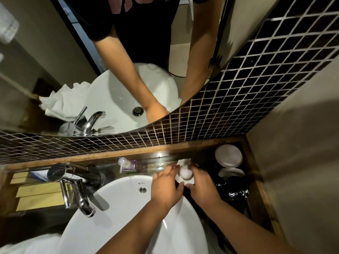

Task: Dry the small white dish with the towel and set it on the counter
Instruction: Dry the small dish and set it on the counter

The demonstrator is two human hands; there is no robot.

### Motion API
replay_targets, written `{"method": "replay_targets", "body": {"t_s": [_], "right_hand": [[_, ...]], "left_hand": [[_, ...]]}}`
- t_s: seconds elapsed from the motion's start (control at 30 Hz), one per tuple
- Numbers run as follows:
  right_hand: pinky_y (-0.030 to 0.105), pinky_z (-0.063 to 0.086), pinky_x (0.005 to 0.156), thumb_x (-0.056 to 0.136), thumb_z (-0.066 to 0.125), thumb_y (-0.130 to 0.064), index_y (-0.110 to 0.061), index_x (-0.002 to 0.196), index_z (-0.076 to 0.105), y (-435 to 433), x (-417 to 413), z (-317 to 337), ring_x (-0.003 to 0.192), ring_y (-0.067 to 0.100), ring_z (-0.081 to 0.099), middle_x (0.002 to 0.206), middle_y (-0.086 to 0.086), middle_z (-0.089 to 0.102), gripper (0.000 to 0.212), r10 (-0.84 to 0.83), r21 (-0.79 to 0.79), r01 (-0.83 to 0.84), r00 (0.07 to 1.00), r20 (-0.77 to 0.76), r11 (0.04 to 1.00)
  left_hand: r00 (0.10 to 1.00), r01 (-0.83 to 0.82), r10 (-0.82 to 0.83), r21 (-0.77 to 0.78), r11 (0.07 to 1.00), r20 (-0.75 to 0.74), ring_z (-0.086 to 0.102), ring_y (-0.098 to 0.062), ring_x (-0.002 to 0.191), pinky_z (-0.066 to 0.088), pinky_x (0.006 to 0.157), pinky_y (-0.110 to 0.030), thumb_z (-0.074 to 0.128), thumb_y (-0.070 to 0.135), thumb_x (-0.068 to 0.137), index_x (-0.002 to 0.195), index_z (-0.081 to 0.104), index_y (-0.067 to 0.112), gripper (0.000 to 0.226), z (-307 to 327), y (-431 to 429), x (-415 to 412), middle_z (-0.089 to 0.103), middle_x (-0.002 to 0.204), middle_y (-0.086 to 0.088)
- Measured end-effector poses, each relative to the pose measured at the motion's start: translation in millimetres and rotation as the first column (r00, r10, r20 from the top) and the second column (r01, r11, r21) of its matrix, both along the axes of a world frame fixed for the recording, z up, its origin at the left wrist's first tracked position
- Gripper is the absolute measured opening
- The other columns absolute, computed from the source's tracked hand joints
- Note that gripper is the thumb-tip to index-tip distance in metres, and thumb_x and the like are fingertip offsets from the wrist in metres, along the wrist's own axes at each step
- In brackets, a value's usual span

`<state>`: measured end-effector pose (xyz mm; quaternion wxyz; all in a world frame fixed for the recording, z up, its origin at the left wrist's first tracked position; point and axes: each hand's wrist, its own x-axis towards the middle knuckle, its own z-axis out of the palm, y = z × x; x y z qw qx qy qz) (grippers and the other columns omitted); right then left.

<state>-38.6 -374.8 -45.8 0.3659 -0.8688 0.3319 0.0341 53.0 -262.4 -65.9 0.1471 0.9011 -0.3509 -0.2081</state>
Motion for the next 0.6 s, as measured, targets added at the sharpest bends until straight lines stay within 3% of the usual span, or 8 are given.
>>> {"method": "replay_targets", "body": {"t_s": [0.2, 0.6], "right_hand": [[0.032, 0.051, 0.097, 0.079, 0.079, -0.009, -0.019, 0.121, 0.067, -2.0, 1.6, -0.1, 0.109, 0.02, 0.066, 0.116, 0.003, 0.072, 0.045, -0.058, 0.025, 0.057, 0.997, 0.041, 0.998], [0.03, 0.048, 0.096, 0.086, 0.07, -0.005, -0.01, 0.123, 0.068, -2.2, -0.2, -3.8, 0.108, 0.026, 0.068, 0.119, 0.01, 0.072, 0.038, -0.051, -0.026, 0.054, 0.994, 0.095, 0.998]], "left_hand": [[0.999, 0.025, -0.025, 0.026, 0.999, 0.021, 0.05, -0.02, 0.124, 0.031, 0.104, -0.034, 0.046, 0.048, 0.09, 0.147, 0.037, 0.033, 0.059, -3.2, -1.5, -7.2, 0.035, 0.151, 0.011], [0.999, 0.026, -0.026, -0.028, 0.999, 0.031, 0.056, -0.021, 0.118, 0.035, 0.099, -0.035, 0.05, 0.042, 0.088, 0.14, 0.047, 0.03, 0.054, -5.9, -0.6, -12.6, 0.039, 0.151, 0.007]]}}
